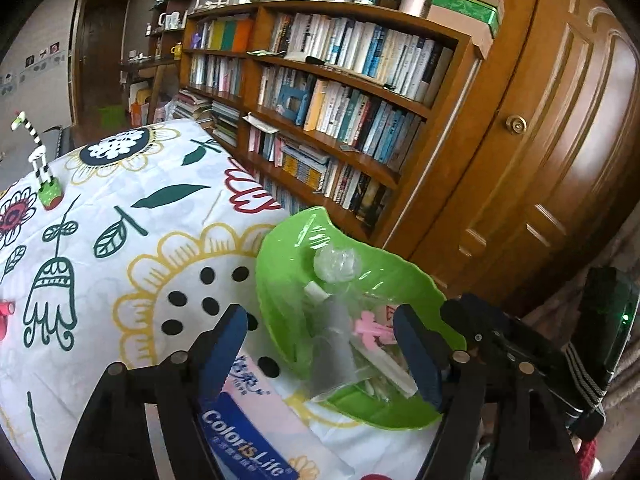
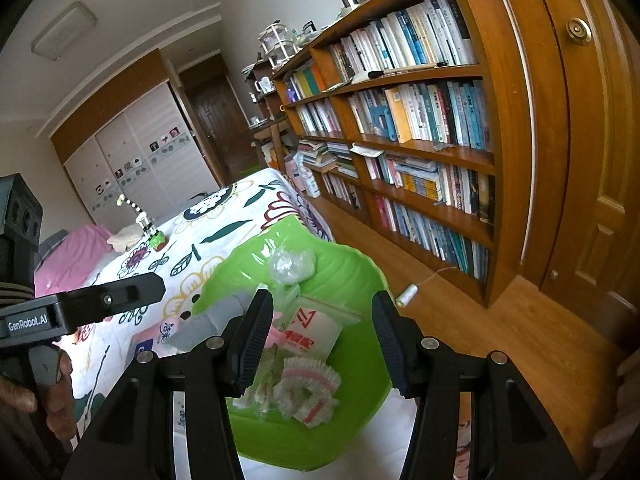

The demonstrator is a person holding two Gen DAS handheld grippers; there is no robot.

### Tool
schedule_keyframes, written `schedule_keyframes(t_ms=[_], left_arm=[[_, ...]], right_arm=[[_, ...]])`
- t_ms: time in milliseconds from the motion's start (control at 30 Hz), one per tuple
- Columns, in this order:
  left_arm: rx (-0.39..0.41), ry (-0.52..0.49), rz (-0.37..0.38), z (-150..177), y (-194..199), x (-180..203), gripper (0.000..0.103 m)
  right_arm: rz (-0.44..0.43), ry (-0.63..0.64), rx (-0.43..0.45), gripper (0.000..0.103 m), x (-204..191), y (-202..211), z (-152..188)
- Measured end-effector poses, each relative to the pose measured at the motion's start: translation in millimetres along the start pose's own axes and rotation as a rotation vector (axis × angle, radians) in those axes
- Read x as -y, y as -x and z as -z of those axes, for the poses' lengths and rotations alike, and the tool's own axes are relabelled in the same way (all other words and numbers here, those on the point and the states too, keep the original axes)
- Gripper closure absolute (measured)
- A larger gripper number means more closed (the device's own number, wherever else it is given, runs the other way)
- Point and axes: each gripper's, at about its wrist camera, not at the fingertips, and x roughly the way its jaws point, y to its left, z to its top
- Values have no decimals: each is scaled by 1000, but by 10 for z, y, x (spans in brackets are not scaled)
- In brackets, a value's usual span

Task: Organize soft objects
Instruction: 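Open the left tool to drop the grey roll into the green bowl, then withdraw both tools from the green bowl back over the bed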

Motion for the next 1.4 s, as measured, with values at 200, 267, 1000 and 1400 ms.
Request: schedule_keyframes(t_ms=[200, 267, 1000, 1400], left_arm=[[12, 27, -48, 15, 65, -125, 13], [24, 30, -71, 18, 97, -169, 12], [78, -3, -251, 241, 332, -428, 1], [72, 35, -252, 430, 491, -598, 1]], right_arm=[[-12, 22, -16, 50, -89, -22, 26], [-18, 31, -18, 50, -148, -36, 34], [-39, 123, -26, 50, -537, -84, 103], [-87, 177, -59, 50, -792, -9, 278]])
